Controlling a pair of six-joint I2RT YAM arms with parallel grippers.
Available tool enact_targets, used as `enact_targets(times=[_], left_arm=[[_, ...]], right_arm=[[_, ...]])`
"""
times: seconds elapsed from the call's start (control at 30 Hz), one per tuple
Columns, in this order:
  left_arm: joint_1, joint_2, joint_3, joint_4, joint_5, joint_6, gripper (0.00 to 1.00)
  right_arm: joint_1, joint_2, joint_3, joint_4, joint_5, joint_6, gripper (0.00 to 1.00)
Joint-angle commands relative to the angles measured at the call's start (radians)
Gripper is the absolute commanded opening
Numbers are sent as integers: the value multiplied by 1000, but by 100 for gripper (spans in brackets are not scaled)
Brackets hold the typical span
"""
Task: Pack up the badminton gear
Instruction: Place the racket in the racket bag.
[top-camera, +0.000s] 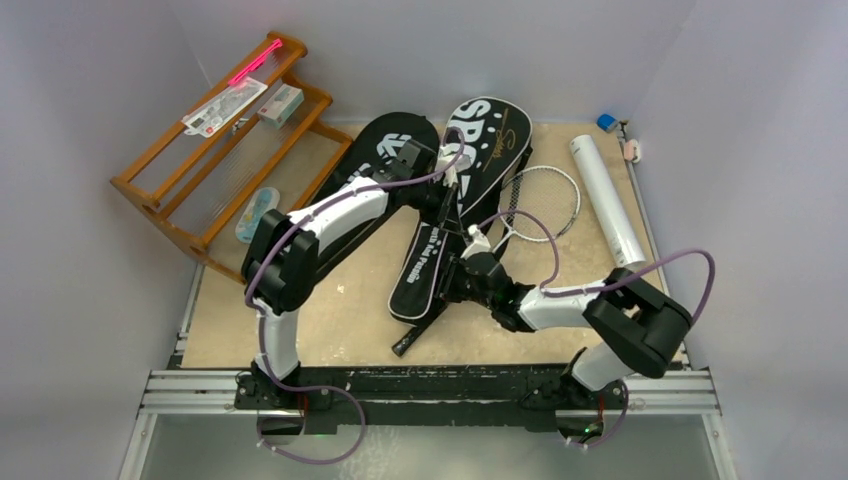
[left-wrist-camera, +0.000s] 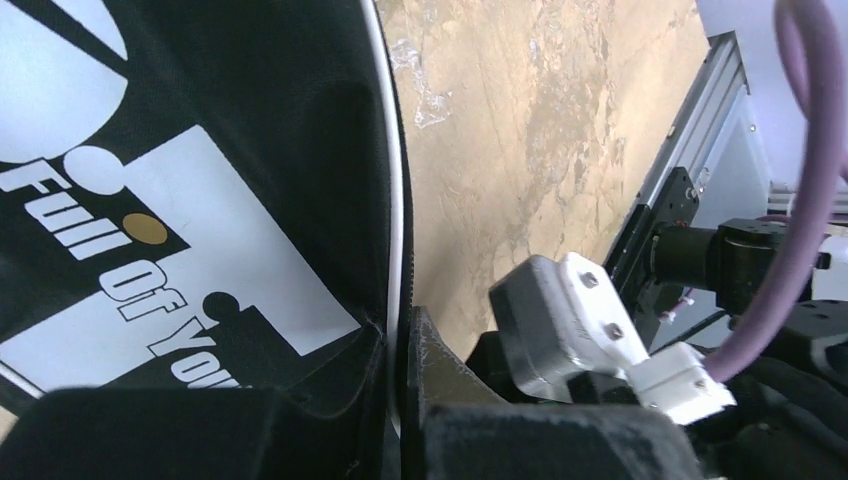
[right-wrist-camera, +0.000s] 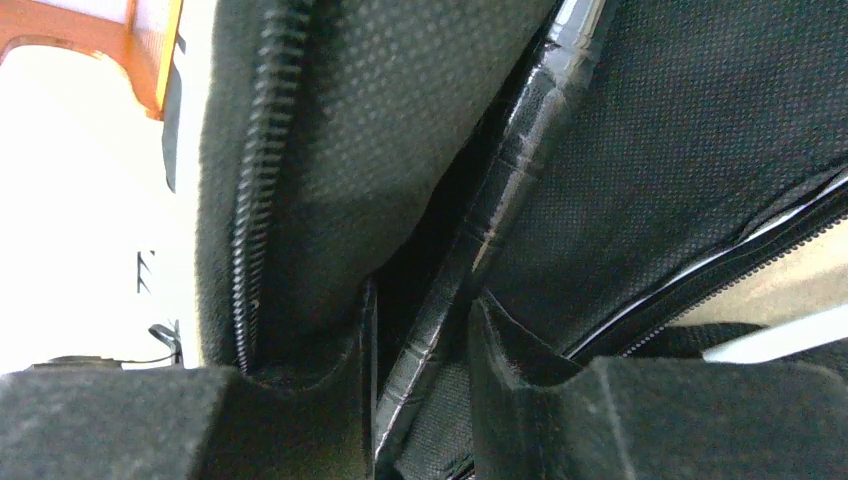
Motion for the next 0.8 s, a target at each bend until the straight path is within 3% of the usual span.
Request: enact_targets(times=[0.0, 0.07, 0.17, 0.23, 0.43, 0.5, 0.67, 0.77], left_arm=[[-29, -85, -3, -19, 258, -69, 0], [-19, -88, 11, -52, 212, -40, 0], [-16, -111, 37, -136, -61, -7, 0], [-16, -132, 30, -144, -185, 15, 0], [-15, -115, 41, -181, -338, 28, 0], [-15, -97, 45, -191, -368, 29, 0], [-15, -78, 59, -221, -468, 40, 0], [-16, -74, 59, -227, -529, 50, 0]], right_arm=[[-35, 32, 61, 370, 80, -147, 21], [-36, 28, 54, 368, 73, -137, 27], [-39, -15, 50, 272, 86, -127, 38], [-44, -56, 51, 191, 103, -118, 52], [-51, -183, 114, -158, 183, -93, 88], [-59, -212, 128, -237, 190, -90, 89], [-84, -314, 117, -439, 271, -24, 77], [-137, -359, 120, -579, 267, 24, 75]])
